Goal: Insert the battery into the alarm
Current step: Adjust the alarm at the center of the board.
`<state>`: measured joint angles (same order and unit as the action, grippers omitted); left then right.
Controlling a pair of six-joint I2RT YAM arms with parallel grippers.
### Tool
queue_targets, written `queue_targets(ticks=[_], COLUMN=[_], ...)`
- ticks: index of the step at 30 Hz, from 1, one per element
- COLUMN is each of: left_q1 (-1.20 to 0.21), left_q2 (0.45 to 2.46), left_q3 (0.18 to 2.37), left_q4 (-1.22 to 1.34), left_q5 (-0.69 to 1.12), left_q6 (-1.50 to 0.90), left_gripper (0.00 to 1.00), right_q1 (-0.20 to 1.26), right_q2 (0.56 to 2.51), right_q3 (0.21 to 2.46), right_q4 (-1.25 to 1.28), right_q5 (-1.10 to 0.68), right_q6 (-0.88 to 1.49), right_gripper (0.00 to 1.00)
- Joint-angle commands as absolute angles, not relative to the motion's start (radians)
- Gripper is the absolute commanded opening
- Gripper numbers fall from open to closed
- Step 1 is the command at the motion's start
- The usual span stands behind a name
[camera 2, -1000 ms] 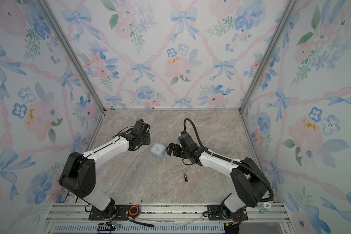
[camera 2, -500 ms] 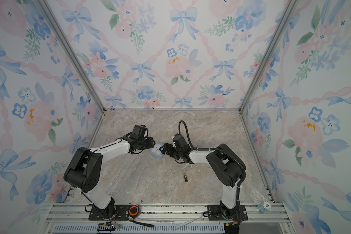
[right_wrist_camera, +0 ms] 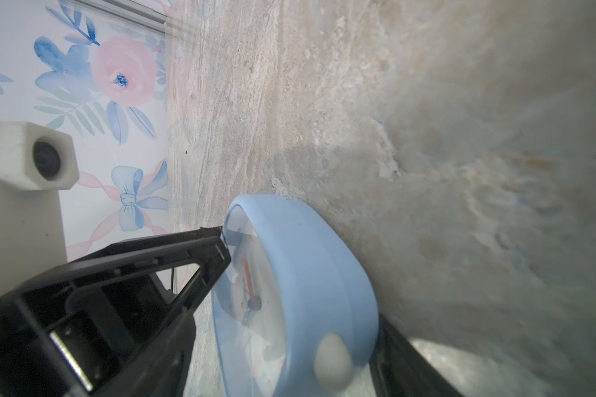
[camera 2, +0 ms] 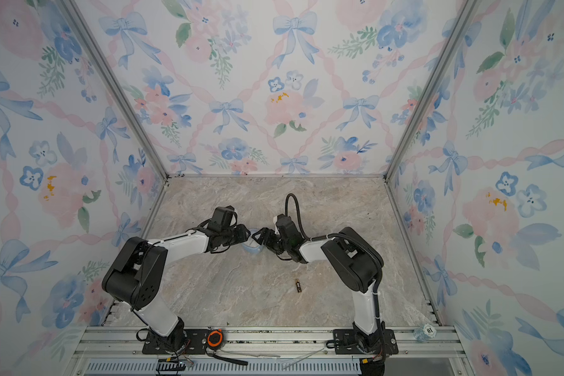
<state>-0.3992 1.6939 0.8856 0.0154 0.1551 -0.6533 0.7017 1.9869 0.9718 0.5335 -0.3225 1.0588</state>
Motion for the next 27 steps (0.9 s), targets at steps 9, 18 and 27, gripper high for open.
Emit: queue_targets(ticks=[9,18,27], left_q1=[-0.4,-0.4,-0.4], left_q2=[1.694,1.641,1.465], left_q3=[0.831,0.845,0.842], left_q4=[-0.008,-0.039,-0.095], left_q5=[0.171,0.144,0.071], left_q6=[-0.667,-0.668,-0.693], left_gripper=[0.39,0.43,0.5], right_q1=[0.695,0.695,0.715], right_q2=[2.05,1.969,1.797], right_q3=[0.999,0.979,1.025], right_q4=[0.54,0.498,0.159], right_q5=[-0.339,-0.327,-0.237], right_q6=[1.096,1.066,0.902], right_gripper=[0.51,0.41,0.35])
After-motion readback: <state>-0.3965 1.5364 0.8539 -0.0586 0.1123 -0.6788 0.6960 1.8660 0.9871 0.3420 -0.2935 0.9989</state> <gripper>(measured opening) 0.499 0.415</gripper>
